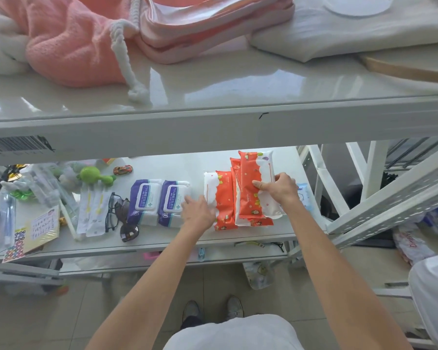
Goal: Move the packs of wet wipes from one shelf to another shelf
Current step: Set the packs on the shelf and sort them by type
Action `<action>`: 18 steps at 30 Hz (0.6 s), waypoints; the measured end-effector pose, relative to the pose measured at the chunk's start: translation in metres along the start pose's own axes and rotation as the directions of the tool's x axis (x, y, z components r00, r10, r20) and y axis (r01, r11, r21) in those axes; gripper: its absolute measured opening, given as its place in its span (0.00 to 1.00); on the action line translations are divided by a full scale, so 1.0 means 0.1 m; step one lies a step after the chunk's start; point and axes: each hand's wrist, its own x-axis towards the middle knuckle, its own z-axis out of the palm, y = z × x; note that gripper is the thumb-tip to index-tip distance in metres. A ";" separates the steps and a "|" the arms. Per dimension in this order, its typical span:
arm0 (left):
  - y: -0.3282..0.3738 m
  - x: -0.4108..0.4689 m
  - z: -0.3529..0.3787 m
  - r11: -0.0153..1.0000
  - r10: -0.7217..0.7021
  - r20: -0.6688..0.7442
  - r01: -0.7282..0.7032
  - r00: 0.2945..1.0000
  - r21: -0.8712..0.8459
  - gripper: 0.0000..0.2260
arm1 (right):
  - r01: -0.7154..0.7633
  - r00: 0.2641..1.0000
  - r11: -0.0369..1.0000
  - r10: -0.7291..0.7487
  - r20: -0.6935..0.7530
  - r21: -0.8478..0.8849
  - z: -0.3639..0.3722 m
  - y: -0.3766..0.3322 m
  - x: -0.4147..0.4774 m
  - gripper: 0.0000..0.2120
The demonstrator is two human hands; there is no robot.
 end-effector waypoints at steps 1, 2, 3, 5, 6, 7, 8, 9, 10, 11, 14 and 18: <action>0.11 -0.05 -0.08 0.999 0.022 -0.081 -0.026 0.996 -0.044 0.21 | 0.018 1.000 1.000 -0.018 -0.023 -0.012 0.00 -0.02 -0.02 0.37; 0.25 -0.09 -0.17 0.984 0.054 -0.123 -0.074 0.991 -0.161 0.20 | 0.044 0.998 0.999 -0.044 -0.034 0.001 0.00 -0.05 -0.06 0.36; 0.39 -0.10 -0.23 0.940 0.090 -0.092 -0.115 0.992 -0.322 0.21 | 0.072 0.996 0.997 -0.071 -0.048 0.020 0.00 -0.08 -0.08 0.34; 0.64 -0.16 -0.34 0.812 0.145 0.045 -0.093 0.988 -0.576 0.26 | 0.124 0.990 0.991 -0.120 -0.077 0.049 0.00 -0.14 -0.18 0.31; 0.72 -0.18 -0.39 0.757 0.159 0.070 -0.076 0.985 -0.648 0.27 | 0.157 0.985 0.985 -0.151 -0.082 0.067 0.01 -0.17 -0.24 0.30; 0.76 -0.20 -0.43 0.692 0.166 0.082 -0.057 0.983 -0.719 0.27 | 0.189 0.981 0.978 -0.183 -0.070 0.093 0.02 -0.23 -0.30 0.30; 0.75 -0.19 -0.47 0.597 0.164 0.099 -0.018 0.982 -0.802 0.26 | 0.225 0.974 0.968 -0.221 -0.043 0.108 0.05 -0.29 -0.36 0.28; 0.72 -0.19 -0.51 0.489 0.158 0.107 0.016 0.982 -0.872 0.23 | 0.275 0.961 0.956 -0.275 -0.012 0.102 0.09 -0.34 -0.39 0.27; 0.63 -0.16 -0.54 0.418 0.140 0.098 0.031 0.985 -0.908 0.20 | 0.330 0.943 0.941 -0.333 0.019 0.077 0.13 -0.38 -0.39 0.24; 0.51 -0.12 -0.55 0.392 0.105 0.088 0.040 0.991 -0.919 0.17 | 0.376 0.925 0.925 -0.378 0.035 0.061 0.16 -0.39 -0.38 0.22; 0.09 0.11 -0.45 0.450 -0.038 0.118 0.123 0.992 -0.885 0.17 | 0.344 0.935 0.936 -0.334 -0.117 0.077 0.17 -0.24 -0.22 0.15; -0.13 0.19 -0.25 0.674 -0.073 0.124 0.140 0.990 -0.726 0.17 | 0.050 0.976 0.998 -0.040 -0.215 0.041 0.17 0.17 -0.06 0.26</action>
